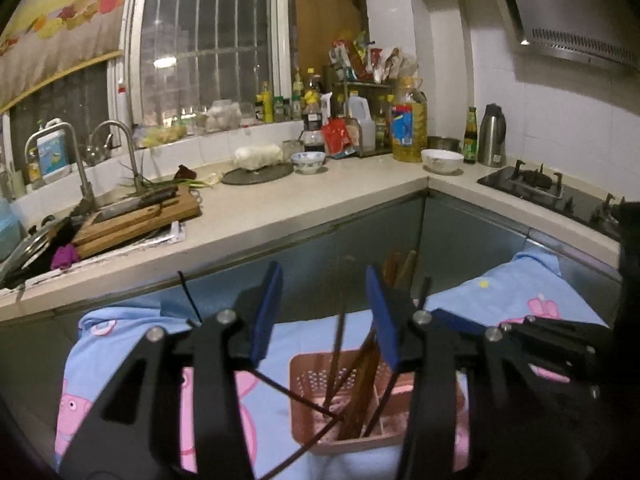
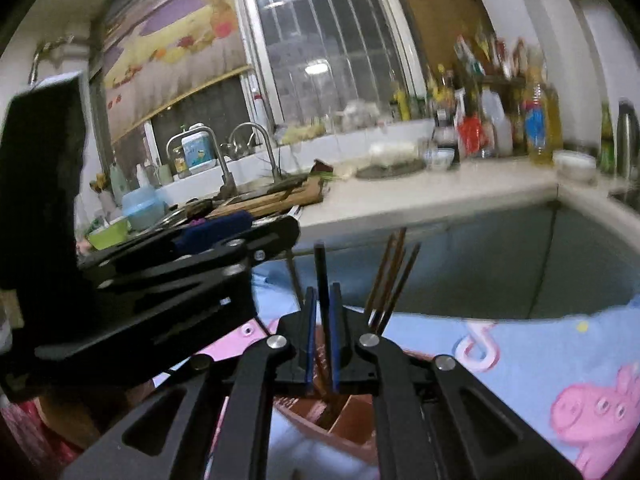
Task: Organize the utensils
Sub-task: 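Lower the chopsticks into the basket and open both tools, then move both open tools back down to the remaining chopsticks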
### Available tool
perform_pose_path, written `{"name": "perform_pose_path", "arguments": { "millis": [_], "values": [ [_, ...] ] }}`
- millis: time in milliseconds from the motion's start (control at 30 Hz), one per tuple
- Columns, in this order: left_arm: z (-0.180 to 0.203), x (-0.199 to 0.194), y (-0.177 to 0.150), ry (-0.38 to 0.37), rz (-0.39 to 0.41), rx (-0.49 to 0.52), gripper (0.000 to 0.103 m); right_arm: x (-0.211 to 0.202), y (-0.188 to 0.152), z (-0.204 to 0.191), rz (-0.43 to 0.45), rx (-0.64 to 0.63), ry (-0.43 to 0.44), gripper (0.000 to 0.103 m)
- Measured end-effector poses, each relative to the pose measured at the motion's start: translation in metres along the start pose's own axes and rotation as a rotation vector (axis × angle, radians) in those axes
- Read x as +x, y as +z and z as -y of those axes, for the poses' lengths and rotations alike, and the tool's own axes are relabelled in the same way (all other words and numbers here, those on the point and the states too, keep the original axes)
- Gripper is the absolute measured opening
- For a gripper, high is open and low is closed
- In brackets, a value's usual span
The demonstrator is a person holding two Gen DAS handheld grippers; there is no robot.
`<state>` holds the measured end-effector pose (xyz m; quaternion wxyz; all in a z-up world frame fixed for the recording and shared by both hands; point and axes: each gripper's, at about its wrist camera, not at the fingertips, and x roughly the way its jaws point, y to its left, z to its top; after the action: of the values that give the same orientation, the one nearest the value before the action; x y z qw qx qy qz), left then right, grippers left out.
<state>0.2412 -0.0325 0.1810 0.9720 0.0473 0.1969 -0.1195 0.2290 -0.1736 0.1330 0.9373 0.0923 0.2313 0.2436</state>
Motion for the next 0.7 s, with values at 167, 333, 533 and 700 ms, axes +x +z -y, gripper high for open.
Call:
{"name": "perform_pose_path", "arguments": {
  "millis": [167, 333, 533, 700],
  "values": [
    [-0.006, -0.053, -0.007, -0.034, 0.044, -0.042, 0.042, -0.038, 0.002, -0.006, 0.068, 0.037, 0.004, 0.000],
    [-0.008, -0.101, -0.049, -0.077, 0.043, -0.085, 0.047, -0.084, -0.025, -0.015, 0.129, 0.059, -0.014, 0.002],
    [-0.004, -0.109, -0.134, -0.063, -0.136, -0.119, 0.047, -0.096, -0.102, -0.015, 0.038, 0.138, -0.071, 0.002],
    [0.000, -0.099, -0.195, 0.041, -0.276, -0.088, 0.047, -0.093, -0.181, -0.027, -0.094, 0.141, -0.164, 0.002]
  ]
}}
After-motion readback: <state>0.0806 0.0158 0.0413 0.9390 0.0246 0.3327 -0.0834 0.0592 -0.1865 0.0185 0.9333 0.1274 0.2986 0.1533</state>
